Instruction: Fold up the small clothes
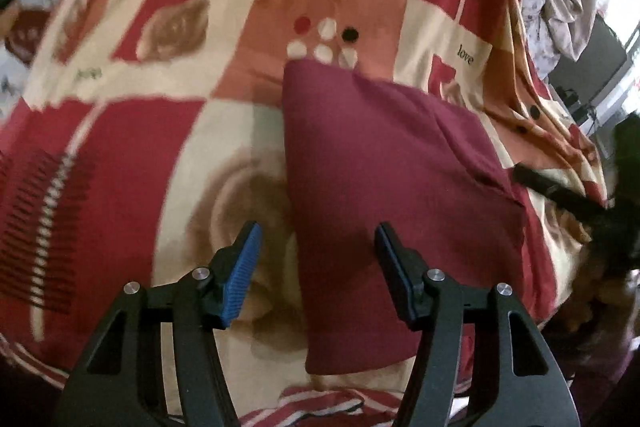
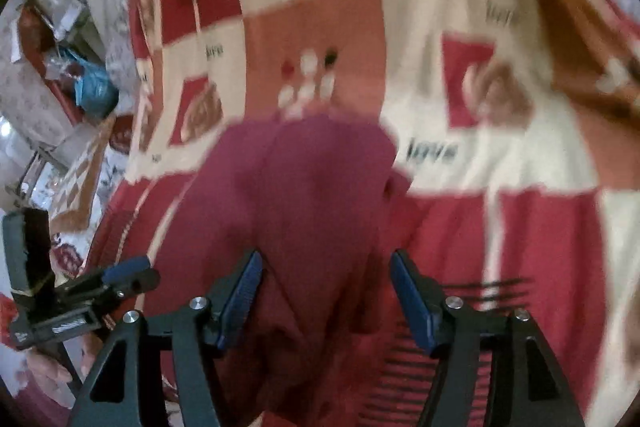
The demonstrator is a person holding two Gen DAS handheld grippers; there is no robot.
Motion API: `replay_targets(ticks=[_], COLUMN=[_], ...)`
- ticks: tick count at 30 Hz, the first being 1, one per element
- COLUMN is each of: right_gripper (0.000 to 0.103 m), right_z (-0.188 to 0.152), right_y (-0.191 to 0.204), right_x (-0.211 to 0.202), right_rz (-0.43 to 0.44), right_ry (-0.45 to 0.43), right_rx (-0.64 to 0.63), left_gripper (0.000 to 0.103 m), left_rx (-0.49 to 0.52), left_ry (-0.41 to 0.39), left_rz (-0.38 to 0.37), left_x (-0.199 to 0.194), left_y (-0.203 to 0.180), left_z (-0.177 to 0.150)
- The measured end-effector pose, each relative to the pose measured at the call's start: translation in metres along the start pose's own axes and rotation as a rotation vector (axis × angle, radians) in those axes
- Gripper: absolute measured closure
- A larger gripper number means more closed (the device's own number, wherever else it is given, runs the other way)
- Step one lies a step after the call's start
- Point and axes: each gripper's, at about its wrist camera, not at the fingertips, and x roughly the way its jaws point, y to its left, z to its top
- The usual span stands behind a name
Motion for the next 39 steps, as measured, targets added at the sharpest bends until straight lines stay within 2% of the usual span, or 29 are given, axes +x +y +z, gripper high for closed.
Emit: replay_targets(ticks=[3,7,10,12,14,19,24,30,33,39], right_gripper=[0.039,0.039,0.043,0.045,0.045,0.045,0.045,0.036,0.024,0.022], right_z=[0.009,0.001,-0.021,-0.036,-0.051,-0.061,-0.048,-0.033,-0.031,-0.031], right_y=[0.022,0.057,0.067,0.057,0.044,0.036,0.038,0.046,0.05,0.058], right_x=[-0.022,-0.016,0.003,0.023,0.031,0.023,-0.005,-0.017,-0.017,-0.01], right_rz=[0.037,0.07,-0.034,-0.094,-0.088,-0.069,-0.069,-0.122,-0.172,-0.205], right_ry=[-0.061,-0.032,0.028,0.101,0.124,0.098,0.02,-0.042,-0.061,-0.06], right_rx=[-0.088,-0.215,-0.297,-0.276,-0.224,-0.182,-0.128,-0.08,-0.063,-0.072], left_gripper=[0.044,0.044,0.044,0.044,0.044,0.044,0.044,0.044,0.044,0.044], left_rx=[0.048,0.079,0.086,0.092,0.092,0.106,0.11,0.11,0.111,0.099], left_ry=[-0.043,-0.05,-0.044,-0.043,-0.049,-0.075,-0.114,-0.151,-0.16,-0.168], left_rz=[0.031,0.077,0.097,0.116,0.121,0.15,0.169,0.178,0.187,0.201], left_x=[-0.006,0.001,0.01,0.015,0.016,0.013,0.004,-0.008,-0.011,-0.014], left_y=[-0.01,-0.02,-0.023,-0.025,-0.026,-0.03,-0.033,-0.037,-0.037,-0.034], left_z=[0.001,0.001,-0.002,-0.004,-0.006,-0.007,-0.007,-0.006,-0.006,-0.008])
